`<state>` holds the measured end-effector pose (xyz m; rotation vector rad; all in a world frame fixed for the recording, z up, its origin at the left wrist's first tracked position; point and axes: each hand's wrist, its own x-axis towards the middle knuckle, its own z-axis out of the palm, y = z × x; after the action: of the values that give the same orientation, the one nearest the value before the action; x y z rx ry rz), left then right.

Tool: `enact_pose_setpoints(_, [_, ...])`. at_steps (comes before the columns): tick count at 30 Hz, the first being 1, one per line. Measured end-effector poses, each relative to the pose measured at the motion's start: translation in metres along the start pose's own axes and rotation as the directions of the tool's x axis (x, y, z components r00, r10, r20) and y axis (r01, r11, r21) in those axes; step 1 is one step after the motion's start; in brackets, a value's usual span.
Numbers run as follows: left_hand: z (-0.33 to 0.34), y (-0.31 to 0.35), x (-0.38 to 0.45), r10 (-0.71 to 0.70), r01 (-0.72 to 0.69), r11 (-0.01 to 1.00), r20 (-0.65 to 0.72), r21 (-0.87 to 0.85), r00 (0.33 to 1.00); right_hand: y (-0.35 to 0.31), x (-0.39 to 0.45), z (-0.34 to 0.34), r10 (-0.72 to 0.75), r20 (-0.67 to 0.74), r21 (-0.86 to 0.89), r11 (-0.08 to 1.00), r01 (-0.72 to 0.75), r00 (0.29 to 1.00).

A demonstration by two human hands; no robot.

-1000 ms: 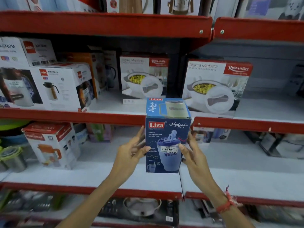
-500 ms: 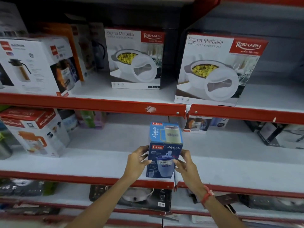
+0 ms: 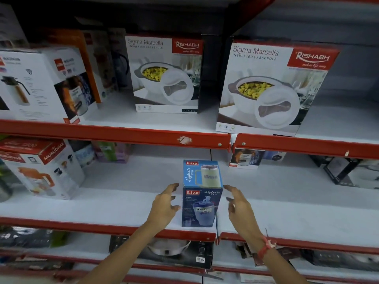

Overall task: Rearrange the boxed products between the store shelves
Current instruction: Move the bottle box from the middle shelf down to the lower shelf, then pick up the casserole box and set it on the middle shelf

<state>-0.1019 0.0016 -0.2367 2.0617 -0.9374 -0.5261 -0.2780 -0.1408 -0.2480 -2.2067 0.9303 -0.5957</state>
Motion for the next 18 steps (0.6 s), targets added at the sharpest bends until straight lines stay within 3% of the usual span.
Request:
enact_pose_setpoints(4, [-0.036, 0.043, -0.009, 0.182, -0.172, 0.969, -0.043, 0.178, 0.982, -0.038, 0.01, -0.045, -0.188, -0.303, -0.072, 0.982, 0.174, 0.934])
enact_pose_setpoints(7, [-0.061, 0.095, -0.01, 0.351, -0.333, 0.934, -0.155, 0.132, 0.923, -0.071, 0.025, -0.082, -0.253, -0.437, 0.038, 0.954, 0.298, 0.863])
enact_pose_setpoints(10, [-0.076, 0.14, 0.003, 0.486, -0.477, 0.872, -0.309, 0.109, 0.818, -0.096, 0.044, -0.116, -0.274, -0.545, 0.096, 0.918, 0.384, 0.792])
enact_pose_setpoints(13, [-0.08, 0.174, 0.022, 0.501, -0.569, 0.822, -0.446, -0.023, 0.741, -0.106, 0.066, -0.144, -0.259, -0.631, 0.085, 0.914, 0.397, 0.732])
enact_pose_setpoints(15, [-0.078, 0.192, 0.038, 0.466, -0.579, 0.806, -0.473, -0.122, 0.748, -0.105, 0.082, -0.159, -0.211, -0.691, 0.077, 0.929, 0.361, 0.692])
enact_pose_setpoints(18, [-0.07, 0.21, 0.068, 0.428, -0.521, 0.833, -0.38, -0.187, 0.82, -0.1, 0.099, -0.173, -0.055, -0.745, 0.194, 0.935, 0.295, 0.665])
